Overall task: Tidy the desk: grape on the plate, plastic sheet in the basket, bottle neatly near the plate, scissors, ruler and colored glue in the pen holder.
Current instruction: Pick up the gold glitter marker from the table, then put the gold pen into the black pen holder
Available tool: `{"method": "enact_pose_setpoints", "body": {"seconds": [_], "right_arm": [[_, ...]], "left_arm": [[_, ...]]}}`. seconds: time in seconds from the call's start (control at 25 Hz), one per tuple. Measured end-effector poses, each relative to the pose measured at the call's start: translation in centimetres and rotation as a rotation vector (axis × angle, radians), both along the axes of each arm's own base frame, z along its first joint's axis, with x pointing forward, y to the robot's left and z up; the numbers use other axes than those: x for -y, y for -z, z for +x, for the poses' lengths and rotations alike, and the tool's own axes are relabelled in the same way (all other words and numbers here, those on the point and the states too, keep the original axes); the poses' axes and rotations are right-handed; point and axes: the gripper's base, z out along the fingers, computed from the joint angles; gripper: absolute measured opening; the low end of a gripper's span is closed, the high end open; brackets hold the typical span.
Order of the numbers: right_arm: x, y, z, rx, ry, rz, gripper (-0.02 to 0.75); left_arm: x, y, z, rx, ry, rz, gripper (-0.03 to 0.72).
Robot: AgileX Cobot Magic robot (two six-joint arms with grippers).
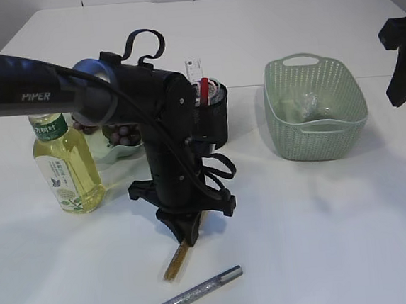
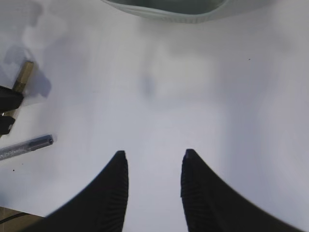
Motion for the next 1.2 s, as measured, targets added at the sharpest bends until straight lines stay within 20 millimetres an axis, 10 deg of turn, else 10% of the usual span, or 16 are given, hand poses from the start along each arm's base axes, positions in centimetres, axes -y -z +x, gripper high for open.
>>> {"method": "enact_pose_setpoints", "body": {"seconds": [0.52, 1.2], "right_arm": [[0.0, 0.0, 0.0, 0.0, 0.0, 0.0, 0.305], [0.0, 0.0, 0.0, 0.0, -0.002, -0.001, 0.305]], "left_arm": [[-1.3, -8.2, -0.6, 0.242, 0.042, -0.101, 0.041], [-3.9, -8.1, -3.1, 0.823, 0.067, -0.462, 0.041]]}}
